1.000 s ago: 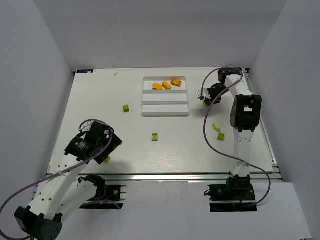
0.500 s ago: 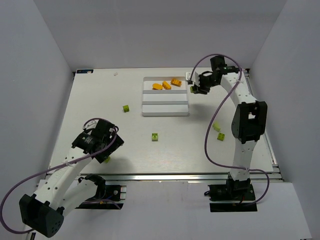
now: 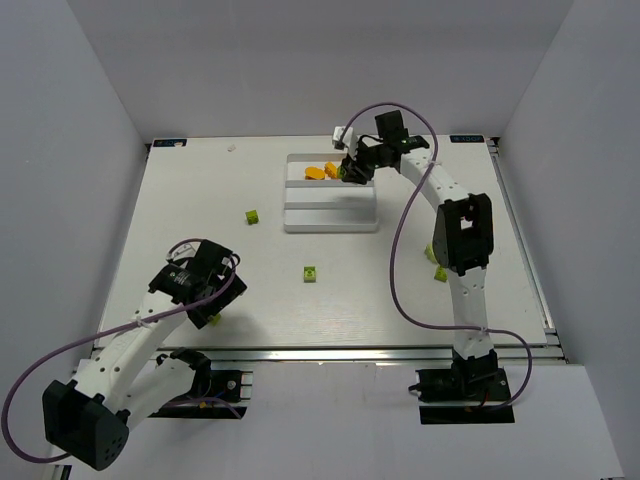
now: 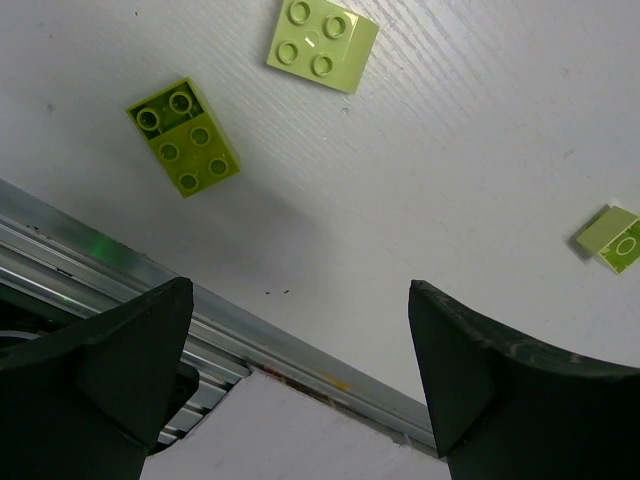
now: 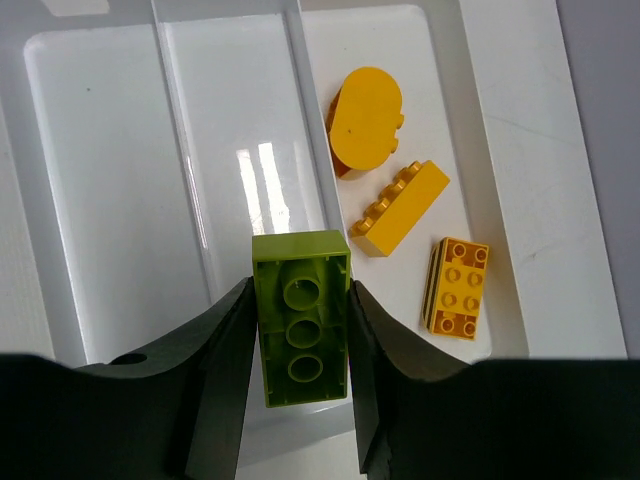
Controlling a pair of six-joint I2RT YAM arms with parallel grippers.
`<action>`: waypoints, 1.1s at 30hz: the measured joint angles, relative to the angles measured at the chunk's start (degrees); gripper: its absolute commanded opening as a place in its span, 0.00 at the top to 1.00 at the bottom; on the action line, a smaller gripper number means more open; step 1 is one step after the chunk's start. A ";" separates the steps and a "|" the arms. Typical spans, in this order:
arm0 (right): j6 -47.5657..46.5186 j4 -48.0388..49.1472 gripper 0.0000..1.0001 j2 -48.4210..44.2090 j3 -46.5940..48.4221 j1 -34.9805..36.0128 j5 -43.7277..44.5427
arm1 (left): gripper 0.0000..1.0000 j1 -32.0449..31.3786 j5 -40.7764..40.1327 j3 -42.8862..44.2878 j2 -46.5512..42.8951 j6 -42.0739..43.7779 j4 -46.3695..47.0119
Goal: Sort the legos into containers by color
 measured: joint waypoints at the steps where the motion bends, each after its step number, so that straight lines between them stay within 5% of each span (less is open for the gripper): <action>1: 0.46 0.44 0.91 0.57 -0.02 0.11 0.20 | 0.02 0.00 0.00 -0.04 -0.24 -0.07 0.00; 18: 0.15 4.61 0.72 3.96 -2.05 1.46 3.32 | 0.02 -0.02 -0.20 -0.85 -0.48 -0.87 -0.48; 24: -0.04 4.66 0.47 4.68 -2.14 1.46 3.91 | 0.02 0.00 -0.61 -0.87 -0.50 -1.22 -0.68; 33: 0.83 5.25 0.33 4.70 -2.82 1.33 4.50 | 0.02 0.00 -1.77 -2.29 2.95 -1.38 -0.72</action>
